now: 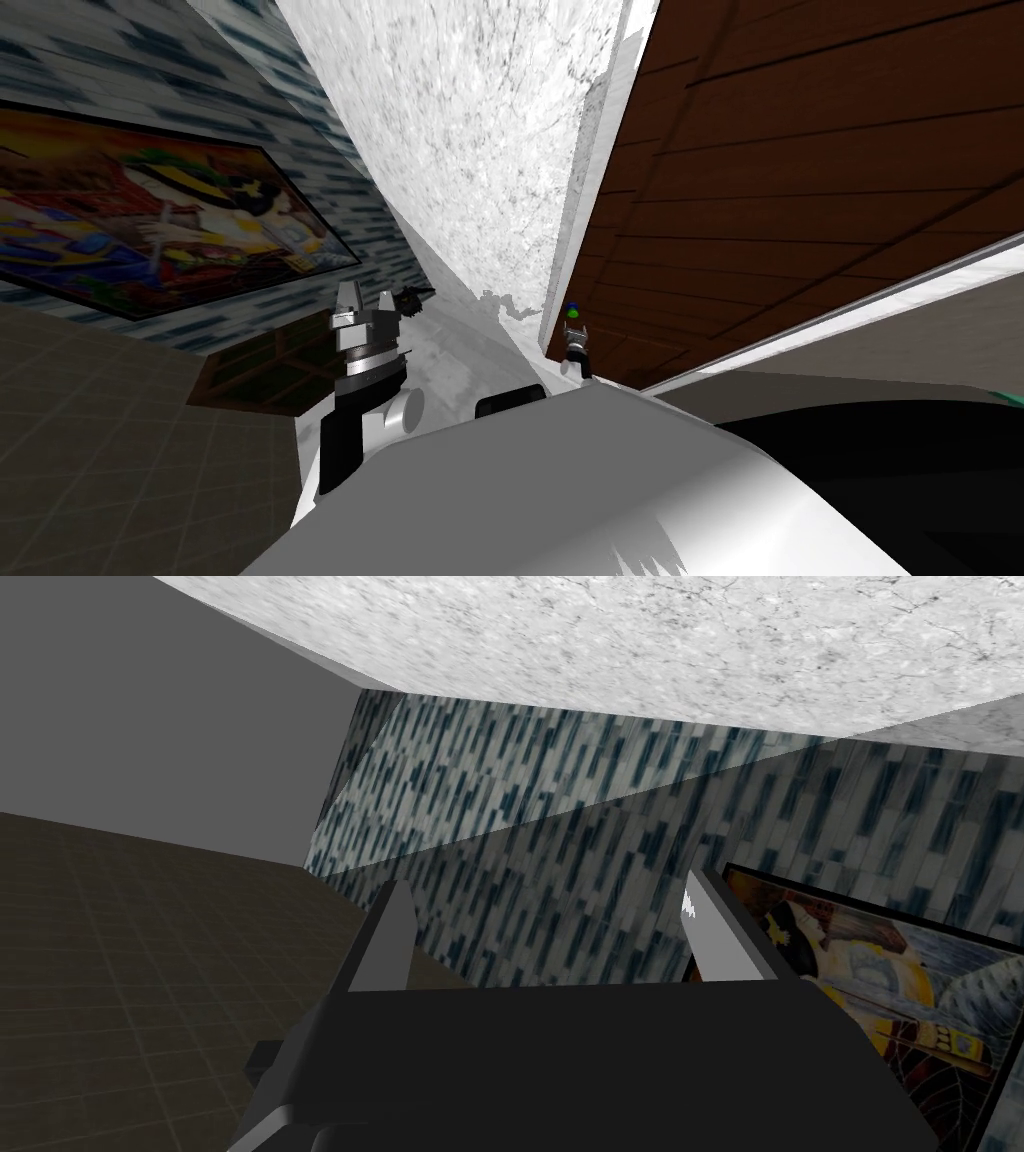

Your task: Pull the door open

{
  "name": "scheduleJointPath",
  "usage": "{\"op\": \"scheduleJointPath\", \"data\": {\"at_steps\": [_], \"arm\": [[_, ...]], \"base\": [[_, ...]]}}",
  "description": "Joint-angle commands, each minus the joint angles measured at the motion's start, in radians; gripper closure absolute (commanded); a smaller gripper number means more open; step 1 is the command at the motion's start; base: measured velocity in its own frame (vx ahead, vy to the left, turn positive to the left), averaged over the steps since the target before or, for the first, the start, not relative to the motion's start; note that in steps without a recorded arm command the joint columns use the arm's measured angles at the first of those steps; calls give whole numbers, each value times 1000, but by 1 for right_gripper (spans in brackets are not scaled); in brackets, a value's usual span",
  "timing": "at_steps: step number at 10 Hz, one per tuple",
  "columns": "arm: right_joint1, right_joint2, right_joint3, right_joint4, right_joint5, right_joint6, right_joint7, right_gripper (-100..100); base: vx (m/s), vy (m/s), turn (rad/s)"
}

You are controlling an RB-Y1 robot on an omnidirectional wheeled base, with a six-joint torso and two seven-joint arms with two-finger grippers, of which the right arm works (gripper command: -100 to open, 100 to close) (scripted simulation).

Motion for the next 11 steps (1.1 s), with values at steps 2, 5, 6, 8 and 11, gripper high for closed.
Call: {"op": "scheduleJointPath", "data": {"at_steps": [2,5,6,8,11], "arm": [[19,-36,3,3,-4,-1,-44,-100],[40,-79,6,13,-8,-3,-93,-100],[52,-106,8,18,-11,-4,-123,-100],[66,-137,11,25,-14,-5,-159,-100],[55,-127,12,36,-11,-11,-149,100]], "base": [[158,-11,31],[111,2,30],[107,5,51],[128,9,44],[9,-2,-3]]}}
